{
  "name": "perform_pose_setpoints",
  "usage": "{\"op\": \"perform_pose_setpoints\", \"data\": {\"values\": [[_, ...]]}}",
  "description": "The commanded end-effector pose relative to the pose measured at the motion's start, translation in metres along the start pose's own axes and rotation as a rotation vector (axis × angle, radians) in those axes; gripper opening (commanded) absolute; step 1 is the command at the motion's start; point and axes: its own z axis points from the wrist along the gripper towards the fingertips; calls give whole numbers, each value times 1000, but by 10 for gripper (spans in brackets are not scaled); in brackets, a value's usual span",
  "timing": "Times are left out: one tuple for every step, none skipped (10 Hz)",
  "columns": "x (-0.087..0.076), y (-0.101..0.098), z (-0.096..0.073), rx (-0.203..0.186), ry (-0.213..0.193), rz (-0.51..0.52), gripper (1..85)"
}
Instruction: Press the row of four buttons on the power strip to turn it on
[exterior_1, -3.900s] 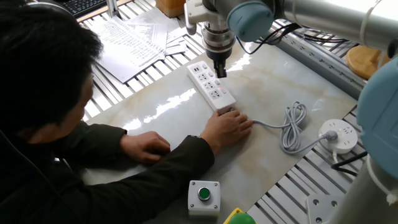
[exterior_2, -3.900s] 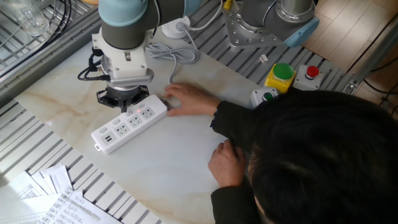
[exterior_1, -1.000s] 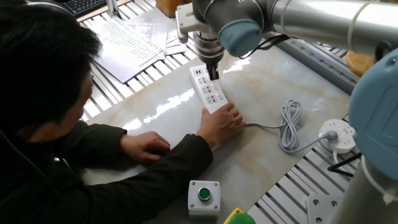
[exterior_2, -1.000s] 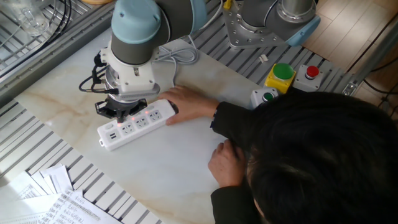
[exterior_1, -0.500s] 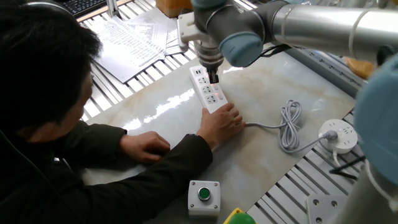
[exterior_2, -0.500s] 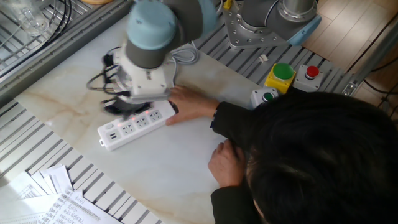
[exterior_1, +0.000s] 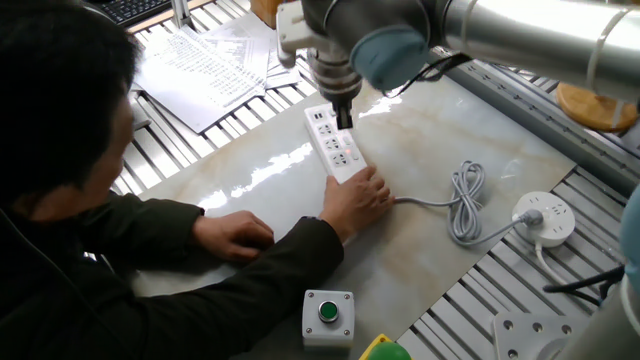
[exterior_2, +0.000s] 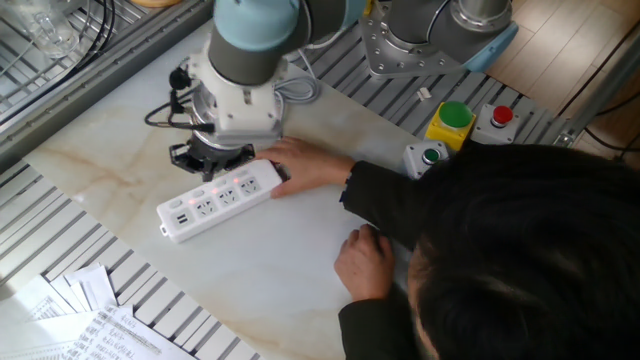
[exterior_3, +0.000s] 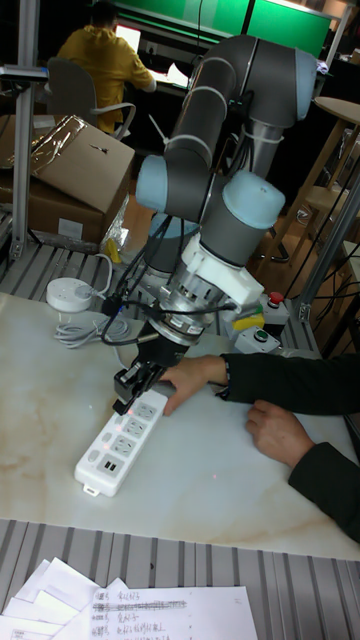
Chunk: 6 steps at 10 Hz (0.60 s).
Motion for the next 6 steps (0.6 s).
{"op": "perform_pose_setpoints", "data": {"values": [[1, -17, -8, -22, -50, -8, 10], [3, -21, -7, -20, -53, -9, 10], [5, -20, -8, -24, -47, -4, 10], [8, -16, -10, -39, -39, 10, 10], [9, -6, -13, -75, -42, 38, 10], [8, 3, -18, -102, -49, 60, 10]]}}
